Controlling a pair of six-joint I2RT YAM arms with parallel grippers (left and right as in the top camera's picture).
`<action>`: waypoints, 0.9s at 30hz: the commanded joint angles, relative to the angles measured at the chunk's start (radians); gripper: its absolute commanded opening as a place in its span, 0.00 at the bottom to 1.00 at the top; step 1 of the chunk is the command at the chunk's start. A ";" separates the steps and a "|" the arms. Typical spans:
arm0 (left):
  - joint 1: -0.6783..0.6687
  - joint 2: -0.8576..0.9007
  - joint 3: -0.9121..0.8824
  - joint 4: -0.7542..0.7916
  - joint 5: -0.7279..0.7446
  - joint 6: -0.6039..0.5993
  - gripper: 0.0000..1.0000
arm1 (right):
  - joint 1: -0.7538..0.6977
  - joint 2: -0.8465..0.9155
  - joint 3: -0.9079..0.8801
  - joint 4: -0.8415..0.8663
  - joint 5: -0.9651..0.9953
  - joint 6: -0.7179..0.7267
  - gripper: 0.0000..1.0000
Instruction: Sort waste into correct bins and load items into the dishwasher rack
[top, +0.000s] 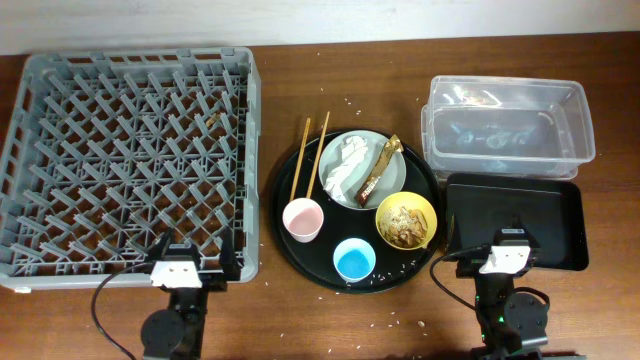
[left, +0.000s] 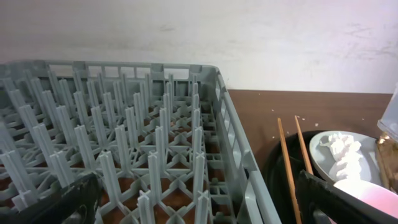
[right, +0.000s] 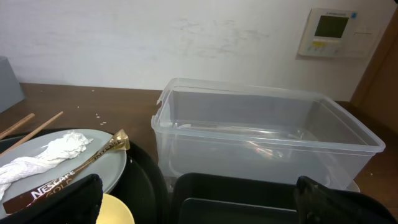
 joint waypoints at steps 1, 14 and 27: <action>0.003 -0.008 -0.008 0.013 0.061 0.018 0.99 | -0.003 -0.006 -0.009 0.000 -0.046 -0.003 0.99; 0.003 0.447 0.612 -0.290 0.287 0.019 0.99 | -0.003 0.418 0.631 -0.394 -0.404 0.136 0.98; 0.003 1.140 1.183 -0.786 0.427 0.008 1.00 | 0.089 1.499 1.224 -0.738 -0.555 0.295 0.82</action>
